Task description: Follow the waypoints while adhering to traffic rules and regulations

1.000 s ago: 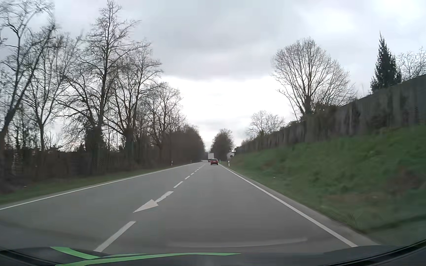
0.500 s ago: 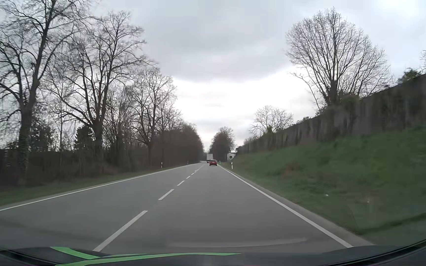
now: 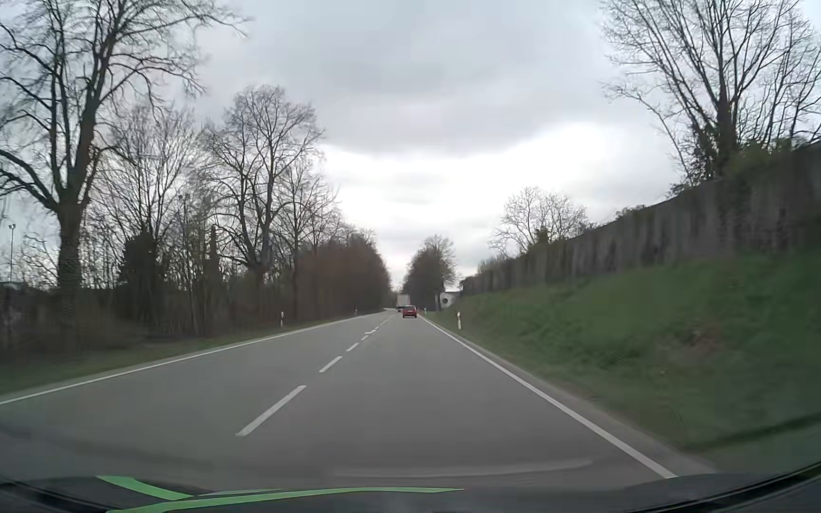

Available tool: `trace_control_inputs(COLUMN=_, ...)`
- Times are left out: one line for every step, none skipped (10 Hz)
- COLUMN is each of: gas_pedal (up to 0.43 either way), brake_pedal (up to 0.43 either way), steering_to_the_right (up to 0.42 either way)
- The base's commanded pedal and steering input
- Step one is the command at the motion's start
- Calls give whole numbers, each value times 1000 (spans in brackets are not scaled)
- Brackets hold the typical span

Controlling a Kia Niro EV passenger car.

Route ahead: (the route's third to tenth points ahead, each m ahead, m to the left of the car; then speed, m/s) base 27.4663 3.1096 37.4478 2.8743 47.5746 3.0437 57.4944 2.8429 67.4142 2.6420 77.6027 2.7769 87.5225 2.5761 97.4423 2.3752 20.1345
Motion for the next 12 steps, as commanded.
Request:
trace_control_inputs(gas_pedal=169, brake_pedal=0, steering_to_the_right=0)
trace_control_inputs(gas_pedal=169, brake_pedal=0, steering_to_the_right=1)
trace_control_inputs(gas_pedal=169, brake_pedal=0, steering_to_the_right=1)
trace_control_inputs(gas_pedal=169, brake_pedal=0, steering_to_the_right=0)
trace_control_inputs(gas_pedal=169, brake_pedal=0, steering_to_the_right=0)
trace_control_inputs(gas_pedal=169, brake_pedal=0, steering_to_the_right=0)
trace_control_inputs(gas_pedal=169, brake_pedal=0, steering_to_the_right=0)
trace_control_inputs(gas_pedal=169, brake_pedal=0, steering_to_the_right=0)
trace_control_inputs(gas_pedal=169, brake_pedal=0, steering_to_the_right=0)
trace_control_inputs(gas_pedal=169, brake_pedal=0, steering_to_the_right=0)
trace_control_inputs(gas_pedal=169, brake_pedal=0, steering_to_the_right=0)
trace_control_inputs(gas_pedal=169, brake_pedal=0, steering_to_the_right=0)
